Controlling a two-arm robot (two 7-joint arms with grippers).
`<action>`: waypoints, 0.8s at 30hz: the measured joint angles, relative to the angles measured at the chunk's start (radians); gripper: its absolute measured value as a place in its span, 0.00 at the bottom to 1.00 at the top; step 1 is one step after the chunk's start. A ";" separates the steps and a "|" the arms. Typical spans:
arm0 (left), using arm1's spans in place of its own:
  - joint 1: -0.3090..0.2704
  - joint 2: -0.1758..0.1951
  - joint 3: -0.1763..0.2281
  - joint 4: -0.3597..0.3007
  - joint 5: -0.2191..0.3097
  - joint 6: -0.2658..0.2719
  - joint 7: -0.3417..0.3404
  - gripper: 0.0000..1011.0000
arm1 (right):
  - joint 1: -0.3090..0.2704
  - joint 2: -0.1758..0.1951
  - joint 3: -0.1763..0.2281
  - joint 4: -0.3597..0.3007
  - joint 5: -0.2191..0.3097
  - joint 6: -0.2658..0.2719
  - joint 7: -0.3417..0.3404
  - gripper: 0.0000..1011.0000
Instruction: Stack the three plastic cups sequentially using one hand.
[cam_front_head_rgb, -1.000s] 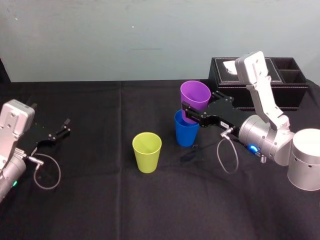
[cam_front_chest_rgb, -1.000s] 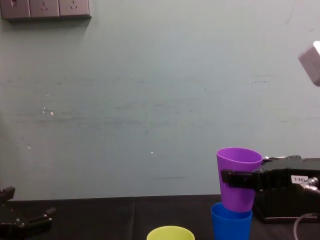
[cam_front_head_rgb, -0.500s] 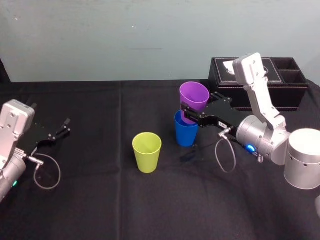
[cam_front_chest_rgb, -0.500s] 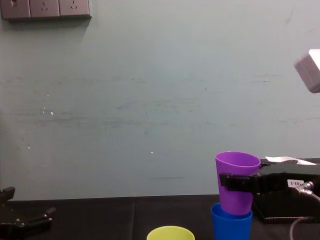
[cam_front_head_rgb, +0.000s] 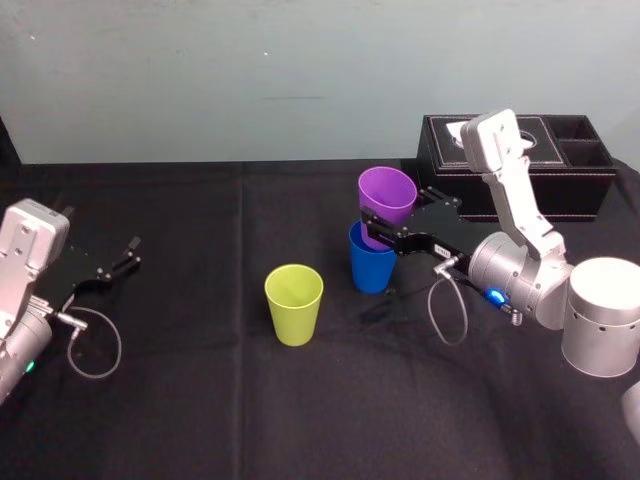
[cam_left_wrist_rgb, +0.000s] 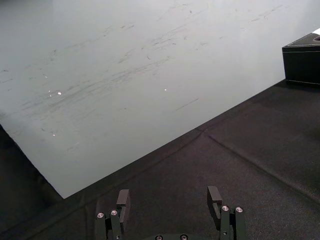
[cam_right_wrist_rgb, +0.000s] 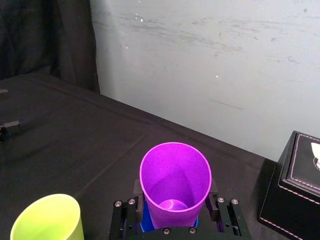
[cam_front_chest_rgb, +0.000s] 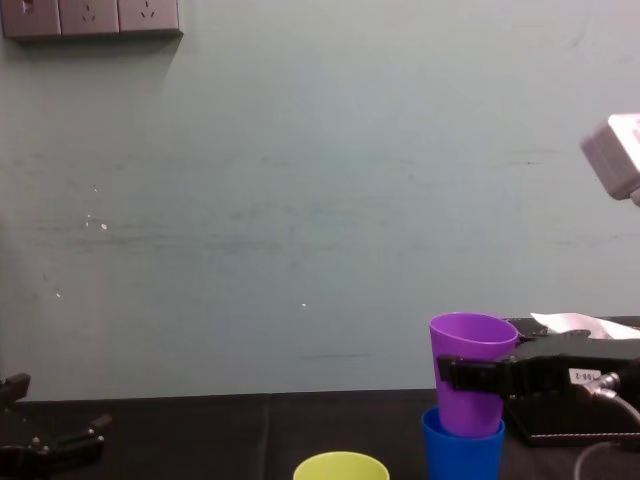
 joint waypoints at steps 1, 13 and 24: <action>0.000 0.000 0.000 0.000 0.000 0.000 0.000 1.00 | 0.002 -0.002 -0.002 0.007 -0.001 -0.001 0.001 0.72; 0.000 0.000 0.000 0.000 0.000 0.000 0.000 1.00 | 0.020 -0.016 -0.011 0.055 -0.012 -0.015 0.009 0.72; 0.000 0.000 0.000 0.000 0.000 0.000 0.000 1.00 | 0.022 -0.019 -0.014 0.063 -0.015 -0.019 0.011 0.72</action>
